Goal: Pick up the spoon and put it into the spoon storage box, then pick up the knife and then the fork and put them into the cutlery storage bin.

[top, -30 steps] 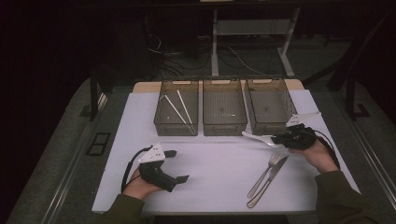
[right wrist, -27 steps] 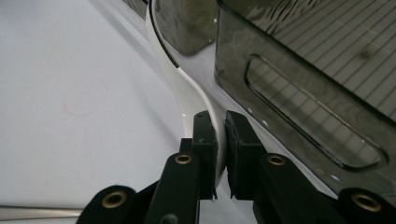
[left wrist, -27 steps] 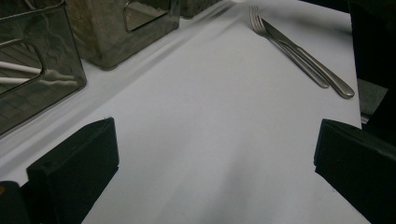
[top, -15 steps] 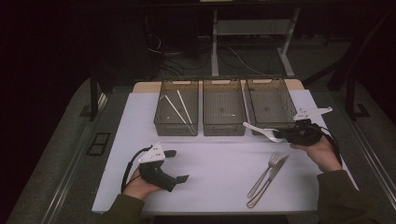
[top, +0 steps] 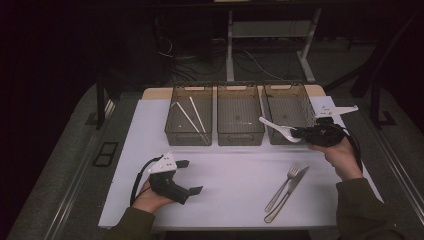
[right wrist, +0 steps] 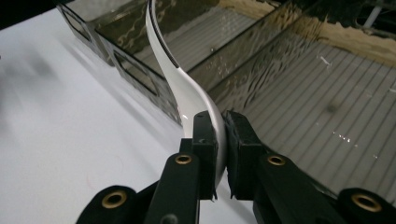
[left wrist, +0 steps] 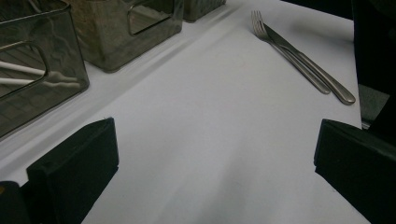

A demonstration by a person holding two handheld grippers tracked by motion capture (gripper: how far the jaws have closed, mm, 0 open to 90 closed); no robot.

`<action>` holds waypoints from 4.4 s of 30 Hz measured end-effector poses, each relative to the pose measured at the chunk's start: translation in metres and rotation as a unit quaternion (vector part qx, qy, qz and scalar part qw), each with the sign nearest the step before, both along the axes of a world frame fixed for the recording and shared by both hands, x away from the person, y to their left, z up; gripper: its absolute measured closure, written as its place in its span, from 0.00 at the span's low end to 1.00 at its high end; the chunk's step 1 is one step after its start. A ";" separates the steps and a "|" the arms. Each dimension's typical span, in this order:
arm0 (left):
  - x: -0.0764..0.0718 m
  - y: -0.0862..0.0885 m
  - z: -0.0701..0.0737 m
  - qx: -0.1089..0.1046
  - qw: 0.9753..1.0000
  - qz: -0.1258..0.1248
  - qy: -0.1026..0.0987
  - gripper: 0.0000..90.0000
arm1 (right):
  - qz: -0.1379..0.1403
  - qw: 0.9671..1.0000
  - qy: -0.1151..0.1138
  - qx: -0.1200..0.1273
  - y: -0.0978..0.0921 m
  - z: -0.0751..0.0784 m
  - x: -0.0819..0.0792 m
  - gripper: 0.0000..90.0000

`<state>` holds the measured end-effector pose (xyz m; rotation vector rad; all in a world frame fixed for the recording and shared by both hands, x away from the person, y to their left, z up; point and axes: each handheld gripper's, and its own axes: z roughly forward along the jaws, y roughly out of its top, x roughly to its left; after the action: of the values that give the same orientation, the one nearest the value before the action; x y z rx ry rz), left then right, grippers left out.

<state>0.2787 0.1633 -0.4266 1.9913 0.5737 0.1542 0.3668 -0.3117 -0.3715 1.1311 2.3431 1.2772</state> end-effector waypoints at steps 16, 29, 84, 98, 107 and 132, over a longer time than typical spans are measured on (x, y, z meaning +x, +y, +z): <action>-0.001 -0.001 0.000 -0.004 1.000 -0.002 0.002 0.00 | -0.003 1.000 -0.010 0.009 0.030 0.018 0.030 0.92; -0.002 -0.001 0.001 -0.004 1.000 -0.004 -0.002 0.00 | 0.012 1.000 -0.016 -0.004 0.064 0.026 0.056 0.92; -0.003 -0.002 0.001 -0.001 1.000 -0.005 -0.001 0.00 | 0.031 0.999 0.023 0.020 0.074 0.002 0.028 0.46; -0.004 -0.001 0.001 0.000 1.000 -0.001 -0.001 0.00 | 0.045 0.998 0.004 0.037 0.042 -0.001 -0.016 0.44; -0.005 0.000 0.002 0.002 1.000 0.002 -0.002 0.00 | 0.075 0.997 0.013 0.010 0.035 -0.015 -0.047 0.63; -0.005 0.000 0.002 0.004 1.000 0.002 -0.004 0.00 | 0.150 0.984 0.065 -0.069 0.042 -0.061 -0.103 0.99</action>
<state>0.2738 0.1631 -0.4244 1.9963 0.5726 0.1681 0.2642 -0.2693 -0.4323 0.8665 2.7350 1.1371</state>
